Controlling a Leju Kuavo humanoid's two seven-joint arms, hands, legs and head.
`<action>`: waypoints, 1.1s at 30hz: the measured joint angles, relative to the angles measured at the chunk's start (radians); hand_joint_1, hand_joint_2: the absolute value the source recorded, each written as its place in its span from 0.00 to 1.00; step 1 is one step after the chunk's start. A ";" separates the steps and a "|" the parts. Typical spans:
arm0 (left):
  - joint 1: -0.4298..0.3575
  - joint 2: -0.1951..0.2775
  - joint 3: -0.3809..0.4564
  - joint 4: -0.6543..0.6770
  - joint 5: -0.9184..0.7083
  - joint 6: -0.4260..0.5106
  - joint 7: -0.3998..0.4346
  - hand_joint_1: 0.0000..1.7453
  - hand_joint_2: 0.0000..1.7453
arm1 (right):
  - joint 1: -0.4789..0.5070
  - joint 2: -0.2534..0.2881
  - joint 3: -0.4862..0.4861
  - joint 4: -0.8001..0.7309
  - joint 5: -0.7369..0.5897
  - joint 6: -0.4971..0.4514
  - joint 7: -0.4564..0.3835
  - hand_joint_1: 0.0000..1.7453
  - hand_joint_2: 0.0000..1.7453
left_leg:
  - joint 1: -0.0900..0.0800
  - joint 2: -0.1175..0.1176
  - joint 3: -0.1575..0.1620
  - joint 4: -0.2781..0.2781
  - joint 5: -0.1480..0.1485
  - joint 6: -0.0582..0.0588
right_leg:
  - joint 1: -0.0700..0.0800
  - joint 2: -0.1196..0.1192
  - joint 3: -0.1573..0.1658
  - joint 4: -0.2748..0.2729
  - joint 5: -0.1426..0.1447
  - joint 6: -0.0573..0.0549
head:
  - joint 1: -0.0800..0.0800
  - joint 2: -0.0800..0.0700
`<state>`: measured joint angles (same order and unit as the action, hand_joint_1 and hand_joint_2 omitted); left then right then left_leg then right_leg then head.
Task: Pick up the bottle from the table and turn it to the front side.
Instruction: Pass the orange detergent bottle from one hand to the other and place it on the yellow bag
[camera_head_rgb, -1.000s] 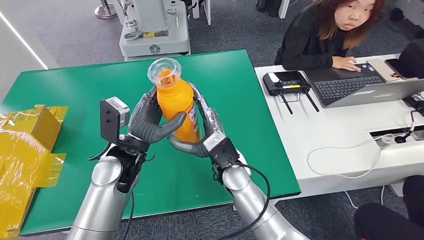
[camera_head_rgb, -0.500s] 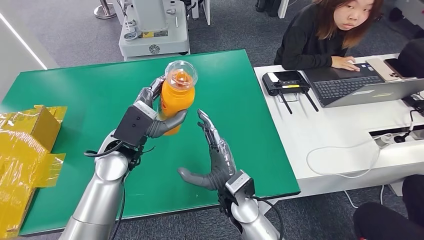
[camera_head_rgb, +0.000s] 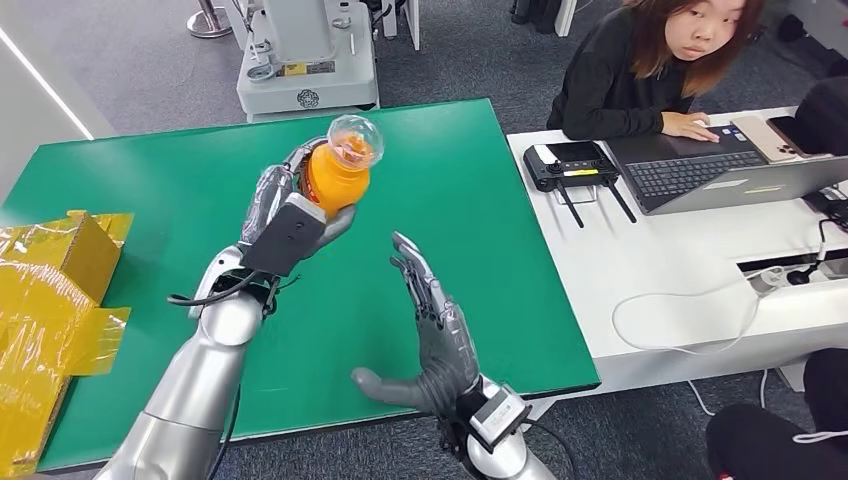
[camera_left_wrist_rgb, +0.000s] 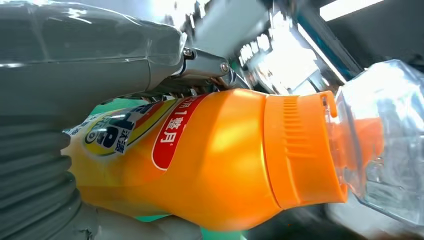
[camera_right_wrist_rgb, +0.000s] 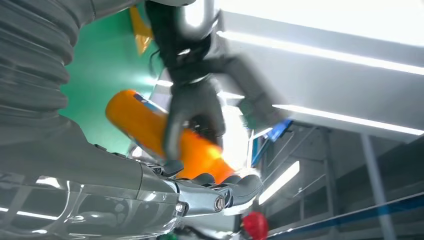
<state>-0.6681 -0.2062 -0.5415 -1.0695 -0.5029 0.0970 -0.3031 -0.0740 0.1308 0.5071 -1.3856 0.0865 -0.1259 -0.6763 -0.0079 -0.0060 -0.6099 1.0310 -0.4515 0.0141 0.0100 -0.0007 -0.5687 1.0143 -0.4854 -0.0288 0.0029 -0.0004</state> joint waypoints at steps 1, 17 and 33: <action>-0.016 0.007 0.001 0.030 -0.057 0.034 0.003 1.00 1.00 | 0.004 -0.002 0.010 -0.012 0.005 0.002 0.000 0.00 1.00 | 0.000 0.000 0.000 0.000 0.000 0.000 | 0.000 0.000 0.000 0.000 0.000 0.000 | 0.000 0.000; -0.034 0.035 0.155 0.210 0.039 -0.074 -0.095 1.00 1.00 | 0.064 -0.006 -0.041 -0.155 -0.159 -0.167 -0.022 0.00 1.00 | 0.000 0.000 0.000 0.000 0.000 0.000 | 0.000 0.000 0.000 0.000 0.000 0.000 | 0.000 0.000; -0.017 0.089 0.199 0.215 -0.045 0.027 -0.066 1.00 1.00 | 0.109 -0.008 -0.259 -0.284 -0.205 -0.181 -0.023 0.00 1.00 | 0.000 0.000 0.000 0.000 0.000 0.000 | 0.000 0.000 0.000 0.000 0.000 0.000 | 0.000 0.000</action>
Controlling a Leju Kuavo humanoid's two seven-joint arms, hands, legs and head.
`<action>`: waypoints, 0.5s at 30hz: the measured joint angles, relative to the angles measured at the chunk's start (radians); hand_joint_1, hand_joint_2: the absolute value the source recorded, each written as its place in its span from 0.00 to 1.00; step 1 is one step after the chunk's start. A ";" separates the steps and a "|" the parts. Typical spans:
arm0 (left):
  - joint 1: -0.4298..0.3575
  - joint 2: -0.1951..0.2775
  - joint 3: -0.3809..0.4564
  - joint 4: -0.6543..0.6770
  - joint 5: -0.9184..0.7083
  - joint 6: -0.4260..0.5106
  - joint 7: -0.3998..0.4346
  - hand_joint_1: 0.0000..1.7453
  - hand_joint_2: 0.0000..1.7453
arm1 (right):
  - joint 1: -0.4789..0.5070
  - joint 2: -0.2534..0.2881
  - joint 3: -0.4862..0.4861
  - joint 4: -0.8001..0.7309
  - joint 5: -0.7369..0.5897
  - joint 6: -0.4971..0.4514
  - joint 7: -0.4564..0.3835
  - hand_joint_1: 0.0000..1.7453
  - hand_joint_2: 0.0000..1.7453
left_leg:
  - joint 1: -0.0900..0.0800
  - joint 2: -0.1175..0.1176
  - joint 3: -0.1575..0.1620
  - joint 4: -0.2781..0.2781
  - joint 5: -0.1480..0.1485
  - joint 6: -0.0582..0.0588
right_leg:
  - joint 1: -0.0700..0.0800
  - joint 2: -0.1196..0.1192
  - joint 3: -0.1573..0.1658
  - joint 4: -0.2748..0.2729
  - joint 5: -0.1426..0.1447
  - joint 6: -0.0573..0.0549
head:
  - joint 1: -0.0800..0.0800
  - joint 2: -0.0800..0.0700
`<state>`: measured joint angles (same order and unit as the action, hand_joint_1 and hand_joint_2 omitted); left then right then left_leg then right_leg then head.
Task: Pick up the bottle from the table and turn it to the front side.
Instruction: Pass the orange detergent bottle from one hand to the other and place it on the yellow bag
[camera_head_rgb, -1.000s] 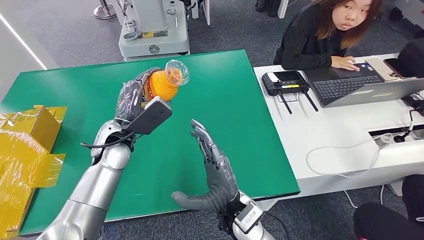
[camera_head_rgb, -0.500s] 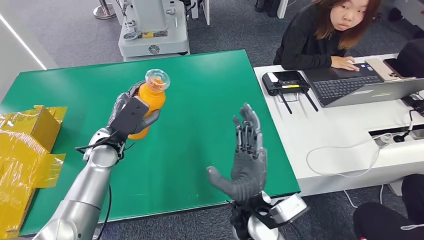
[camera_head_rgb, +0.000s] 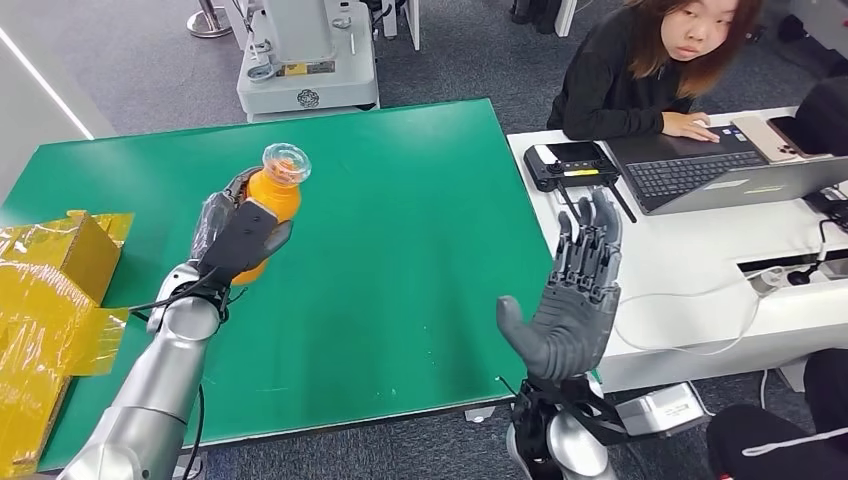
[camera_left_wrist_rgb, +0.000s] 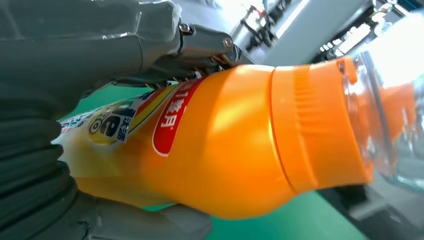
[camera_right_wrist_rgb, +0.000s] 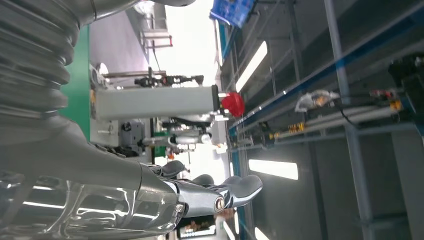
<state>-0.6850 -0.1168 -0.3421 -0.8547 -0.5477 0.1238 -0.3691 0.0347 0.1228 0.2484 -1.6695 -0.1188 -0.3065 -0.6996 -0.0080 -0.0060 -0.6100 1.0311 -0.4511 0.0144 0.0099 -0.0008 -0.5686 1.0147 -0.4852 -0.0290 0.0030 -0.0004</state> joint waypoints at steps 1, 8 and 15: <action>-0.002 0.008 0.000 0.003 -0.025 0.018 0.006 1.00 1.00 | 0.003 0.000 -0.017 -0.006 -0.008 -0.001 0.000 0.00 1.00 | 0.000 0.000 0.000 0.000 0.000 0.000 | 0.000 0.001 0.000 0.000 0.000 0.000 | 0.000 0.000; -0.036 0.046 0.003 0.050 -0.257 0.148 0.051 1.00 1.00 | 0.015 0.003 -0.093 -0.020 0.007 0.016 0.000 0.00 1.00 | 0.000 0.000 0.000 0.000 0.000 0.000 | 0.000 0.000 0.000 0.000 0.000 0.000 | 0.000 0.000; -0.107 0.026 0.001 0.094 -0.378 0.145 0.060 1.00 1.00 | 0.016 0.040 -0.129 -0.035 0.049 0.017 0.017 0.00 1.00 | 0.000 0.000 0.000 0.001 0.001 0.000 | 0.000 0.000 0.000 0.000 0.000 0.000 | 0.000 0.000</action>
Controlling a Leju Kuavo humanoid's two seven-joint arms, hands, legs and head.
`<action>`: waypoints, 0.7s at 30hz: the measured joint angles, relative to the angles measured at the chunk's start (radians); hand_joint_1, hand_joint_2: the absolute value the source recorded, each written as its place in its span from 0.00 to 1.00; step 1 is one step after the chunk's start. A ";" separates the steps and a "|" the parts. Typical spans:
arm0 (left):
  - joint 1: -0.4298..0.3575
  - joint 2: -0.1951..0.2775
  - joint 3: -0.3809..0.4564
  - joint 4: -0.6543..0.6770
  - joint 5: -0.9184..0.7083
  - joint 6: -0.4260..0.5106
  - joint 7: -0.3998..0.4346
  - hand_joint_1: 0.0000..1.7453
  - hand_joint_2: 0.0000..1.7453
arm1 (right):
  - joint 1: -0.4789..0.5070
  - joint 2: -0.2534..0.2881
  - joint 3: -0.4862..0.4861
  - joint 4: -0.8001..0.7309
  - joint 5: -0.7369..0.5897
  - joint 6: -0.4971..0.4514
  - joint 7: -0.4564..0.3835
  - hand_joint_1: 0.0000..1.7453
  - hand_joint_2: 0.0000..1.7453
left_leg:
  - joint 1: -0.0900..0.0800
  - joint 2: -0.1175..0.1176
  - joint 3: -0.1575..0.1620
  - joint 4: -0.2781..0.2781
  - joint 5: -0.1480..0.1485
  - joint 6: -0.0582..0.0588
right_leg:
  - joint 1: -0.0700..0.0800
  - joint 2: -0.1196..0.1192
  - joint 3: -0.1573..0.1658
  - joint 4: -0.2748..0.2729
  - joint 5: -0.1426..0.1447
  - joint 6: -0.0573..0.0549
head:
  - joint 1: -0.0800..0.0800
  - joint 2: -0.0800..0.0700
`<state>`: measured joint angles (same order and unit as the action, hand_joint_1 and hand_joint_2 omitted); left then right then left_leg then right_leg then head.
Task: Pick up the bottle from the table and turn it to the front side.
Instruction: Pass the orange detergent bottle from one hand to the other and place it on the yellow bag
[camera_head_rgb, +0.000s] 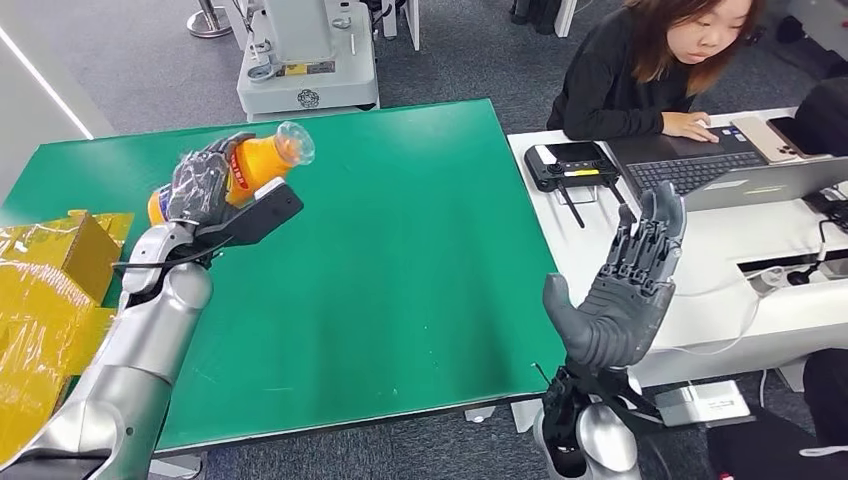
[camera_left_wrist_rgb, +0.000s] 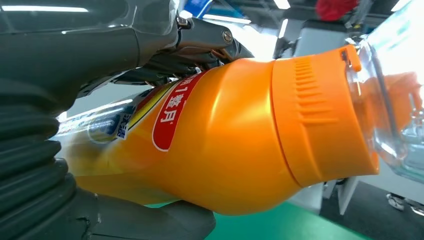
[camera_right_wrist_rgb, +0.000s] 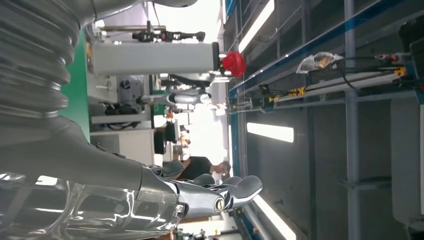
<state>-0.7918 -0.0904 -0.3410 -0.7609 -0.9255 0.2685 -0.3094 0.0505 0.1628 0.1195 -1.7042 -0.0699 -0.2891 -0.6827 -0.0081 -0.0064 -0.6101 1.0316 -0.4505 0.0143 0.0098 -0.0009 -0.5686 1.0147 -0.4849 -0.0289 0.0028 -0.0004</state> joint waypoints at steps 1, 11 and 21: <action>-0.039 -0.014 -0.002 0.015 -0.049 -0.015 0.003 1.00 1.00 | 0.002 0.023 -0.025 -0.010 0.022 0.010 0.012 0.00 1.00 | 0.000 0.000 0.000 0.000 0.000 0.000 | 0.000 0.001 0.000 0.000 0.000 0.000 | 0.000 0.000; -0.089 0.000 -0.010 0.001 -0.139 -0.047 0.017 1.00 1.00 | 0.029 0.066 -0.117 -0.018 0.044 0.048 0.014 0.00 1.00 | 0.000 0.002 0.001 0.000 0.000 0.000 | 0.000 0.002 0.000 0.000 0.001 0.000 | 0.000 0.000; -0.007 0.035 0.011 -0.064 -0.059 -0.037 -0.024 1.00 1.00 | 0.021 0.077 -0.195 0.034 0.020 0.036 0.100 0.00 1.00 | 0.000 0.002 0.000 -0.001 0.000 0.000 | 0.000 0.002 0.000 0.000 0.001 0.000 | 0.000 0.000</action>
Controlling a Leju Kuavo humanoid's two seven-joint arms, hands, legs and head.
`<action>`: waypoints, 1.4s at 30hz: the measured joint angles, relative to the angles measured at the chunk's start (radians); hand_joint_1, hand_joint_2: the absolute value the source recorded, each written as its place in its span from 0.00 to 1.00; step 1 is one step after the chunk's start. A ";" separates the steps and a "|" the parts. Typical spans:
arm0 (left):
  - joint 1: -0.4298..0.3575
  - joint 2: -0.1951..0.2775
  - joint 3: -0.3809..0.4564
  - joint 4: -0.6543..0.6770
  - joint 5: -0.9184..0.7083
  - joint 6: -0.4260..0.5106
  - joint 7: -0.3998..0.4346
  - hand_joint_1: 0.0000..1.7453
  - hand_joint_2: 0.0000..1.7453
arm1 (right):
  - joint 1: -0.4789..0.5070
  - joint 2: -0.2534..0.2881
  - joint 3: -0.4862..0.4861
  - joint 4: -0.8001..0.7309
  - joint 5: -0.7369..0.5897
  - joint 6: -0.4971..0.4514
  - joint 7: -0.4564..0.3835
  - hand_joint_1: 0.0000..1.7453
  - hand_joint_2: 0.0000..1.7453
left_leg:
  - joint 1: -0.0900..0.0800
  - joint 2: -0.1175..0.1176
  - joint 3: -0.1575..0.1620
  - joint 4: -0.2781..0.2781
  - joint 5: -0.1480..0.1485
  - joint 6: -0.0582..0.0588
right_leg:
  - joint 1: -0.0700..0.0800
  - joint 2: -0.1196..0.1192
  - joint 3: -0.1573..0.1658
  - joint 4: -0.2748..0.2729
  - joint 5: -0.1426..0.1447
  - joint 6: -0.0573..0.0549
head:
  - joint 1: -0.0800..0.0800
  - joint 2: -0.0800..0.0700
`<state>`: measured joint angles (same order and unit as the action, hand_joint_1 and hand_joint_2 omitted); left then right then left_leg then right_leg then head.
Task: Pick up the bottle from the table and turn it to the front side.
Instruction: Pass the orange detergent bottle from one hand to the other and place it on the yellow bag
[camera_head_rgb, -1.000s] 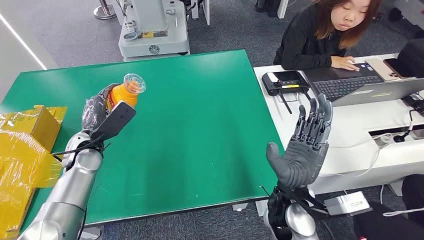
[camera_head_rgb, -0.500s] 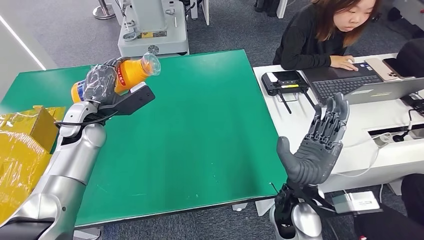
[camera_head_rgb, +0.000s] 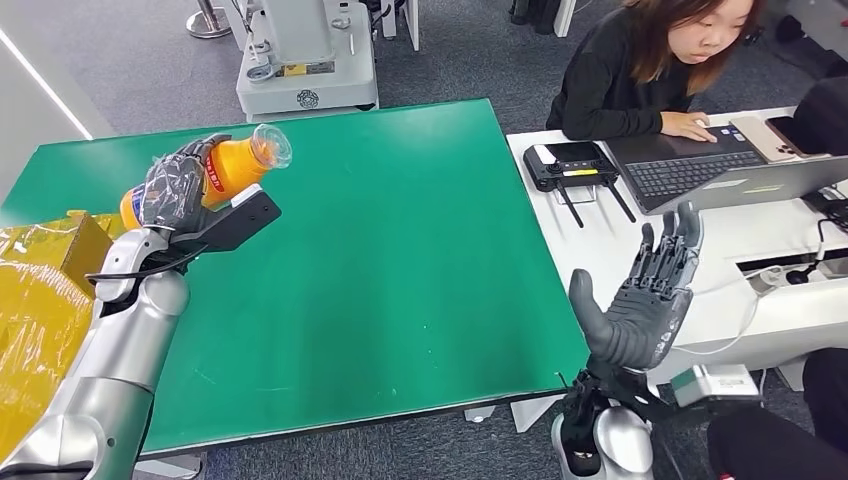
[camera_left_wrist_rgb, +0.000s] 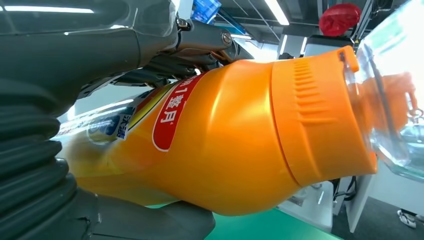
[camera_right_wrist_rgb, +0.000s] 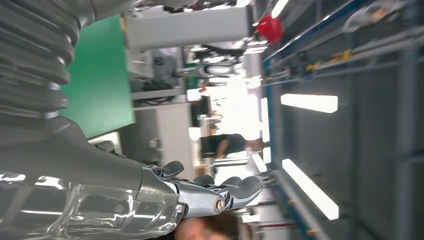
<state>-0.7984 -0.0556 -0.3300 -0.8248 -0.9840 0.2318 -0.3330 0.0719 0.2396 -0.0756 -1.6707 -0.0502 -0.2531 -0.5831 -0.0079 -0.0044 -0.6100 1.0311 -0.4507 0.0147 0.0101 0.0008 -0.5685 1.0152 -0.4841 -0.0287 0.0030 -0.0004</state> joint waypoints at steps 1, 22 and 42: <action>0.005 -0.001 0.003 -0.003 0.001 0.001 -0.006 1.00 1.00 | -0.011 0.000 -0.019 0.023 -0.015 0.005 0.020 0.00 1.00 | 0.000 0.000 0.000 0.000 0.000 0.000 | 0.000 0.000 0.000 0.000 0.000 0.000 | 0.000 0.000; 0.049 -0.020 0.013 -0.072 -0.147 0.055 0.027 1.00 1.00 | -0.208 -0.092 -0.284 0.564 0.060 0.067 -0.007 0.00 1.00 | 0.000 0.000 0.000 0.001 0.001 0.001 | 0.000 0.000 -0.001 0.000 0.002 0.001 | 0.000 0.000; 0.123 0.084 0.030 -0.209 -0.078 0.120 0.031 1.00 1.00 | -0.195 -0.164 0.033 0.524 0.165 0.087 -0.026 0.00 1.00 | 0.000 0.000 -0.001 0.001 0.001 0.001 | 0.000 0.000 -0.001 0.000 0.002 0.001 | 0.000 0.000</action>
<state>-0.6754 0.0284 -0.3002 -1.0342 -1.0623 0.3520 -0.3018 -0.1234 0.0751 -0.0428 -1.1471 0.1152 -0.1657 -0.6093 -0.0080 -0.0044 -0.6108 1.0316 -0.4492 0.0152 0.0101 0.0009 -0.5691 1.0151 -0.4819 -0.0278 0.0031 -0.0004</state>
